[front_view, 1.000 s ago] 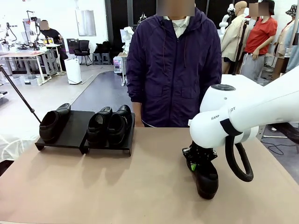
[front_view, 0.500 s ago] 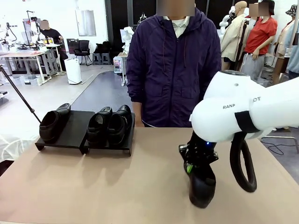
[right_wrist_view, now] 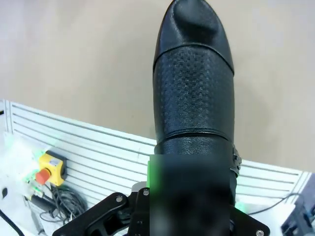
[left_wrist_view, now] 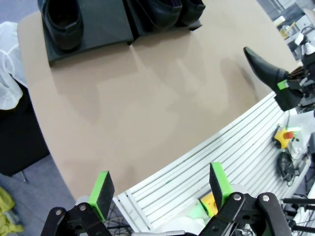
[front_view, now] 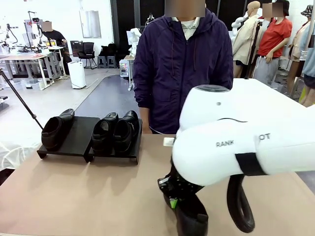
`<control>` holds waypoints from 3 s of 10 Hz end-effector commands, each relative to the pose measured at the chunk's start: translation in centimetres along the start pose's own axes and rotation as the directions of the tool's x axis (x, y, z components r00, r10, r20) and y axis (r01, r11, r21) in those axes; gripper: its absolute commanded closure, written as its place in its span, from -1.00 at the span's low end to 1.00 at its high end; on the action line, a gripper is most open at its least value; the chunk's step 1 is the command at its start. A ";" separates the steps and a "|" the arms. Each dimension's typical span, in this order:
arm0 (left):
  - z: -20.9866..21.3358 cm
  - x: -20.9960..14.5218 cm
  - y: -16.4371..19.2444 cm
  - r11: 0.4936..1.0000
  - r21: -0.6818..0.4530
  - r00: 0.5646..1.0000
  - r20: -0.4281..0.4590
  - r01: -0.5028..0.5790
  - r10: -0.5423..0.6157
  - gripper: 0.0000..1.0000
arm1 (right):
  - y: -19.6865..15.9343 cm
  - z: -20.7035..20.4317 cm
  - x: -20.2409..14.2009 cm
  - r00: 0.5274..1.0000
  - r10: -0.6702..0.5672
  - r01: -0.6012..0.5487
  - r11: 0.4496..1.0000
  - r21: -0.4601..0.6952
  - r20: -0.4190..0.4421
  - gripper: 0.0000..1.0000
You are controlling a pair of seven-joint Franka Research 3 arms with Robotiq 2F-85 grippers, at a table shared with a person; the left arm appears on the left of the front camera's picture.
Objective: Organize the shoes by placing them on the stand.
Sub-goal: Pick up one Shoe and place it in the middle of the table.
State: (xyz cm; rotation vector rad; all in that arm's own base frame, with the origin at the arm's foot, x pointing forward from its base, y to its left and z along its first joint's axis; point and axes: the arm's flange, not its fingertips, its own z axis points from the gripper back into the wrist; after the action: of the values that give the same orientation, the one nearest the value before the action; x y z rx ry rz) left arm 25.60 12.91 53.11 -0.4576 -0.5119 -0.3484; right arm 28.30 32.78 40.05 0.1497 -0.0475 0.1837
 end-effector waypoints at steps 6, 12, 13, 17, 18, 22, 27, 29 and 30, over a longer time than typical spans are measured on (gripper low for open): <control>0.1 0.1 -0.2 1.000 -0.001 1.000 0.007 -0.009 0.009 -1.00 | 6.0 -2.3 12.0 0.999 -0.016 0.017 1.000 0.005 -0.042 1.00; 0.1 0.1 -0.2 1.000 -0.001 1.000 0.007 -0.009 0.009 -1.00 | 6.1 -4.0 13.7 0.990 -0.008 0.007 1.000 -0.010 -0.138 -1.00; 0.1 0.1 -0.2 1.000 -0.001 1.000 0.007 -0.009 0.009 -1.00 | 5.8 -3.9 13.7 0.990 -0.002 0.002 1.000 0.002 -0.144 -1.00; 0.1 0.1 -0.2 1.000 -0.001 1.000 0.007 -0.009 0.009 -1.00 | 1.0 0.0 12.3 0.958 0.148 -0.125 0.987 0.104 -0.246 -1.00; 0.1 0.1 -0.2 1.000 -0.001 1.000 0.007 -0.009 0.009 -1.00 | -1.7 2.1 11.2 0.954 0.152 -0.124 0.985 0.122 -0.258 -1.00; 0.1 0.1 -0.2 1.000 -0.001 1.000 0.007 -0.009 0.009 -1.00 | -19.4 12.4 4.4 0.950 0.035 0.024 0.983 0.185 -0.310 -1.00; 0.1 0.1 -0.2 1.000 -0.001 1.000 0.007 -0.009 0.009 -1.00 | -39.2 17.4 -7.3 0.998 -0.049 0.033 0.922 0.385 0.033 -1.00; 0.1 0.1 -0.2 1.000 -0.001 1.000 0.007 -0.009 0.009 -1.00 | -38.9 16.2 -7.2 0.997 -0.060 0.041 0.935 0.352 0.044 -1.00; 0.1 0.1 -0.2 1.000 -0.001 1.000 0.007 -0.009 0.009 -1.00 | -41.0 18.7 -7.9 0.998 -0.070 0.062 0.914 0.401 0.006 -1.00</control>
State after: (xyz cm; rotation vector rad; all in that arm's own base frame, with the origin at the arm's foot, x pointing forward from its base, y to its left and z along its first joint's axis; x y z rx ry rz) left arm 25.60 12.92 53.12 -0.4573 -0.5120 -0.3480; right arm 27.11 -10.98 51.12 0.5530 -0.0483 0.1191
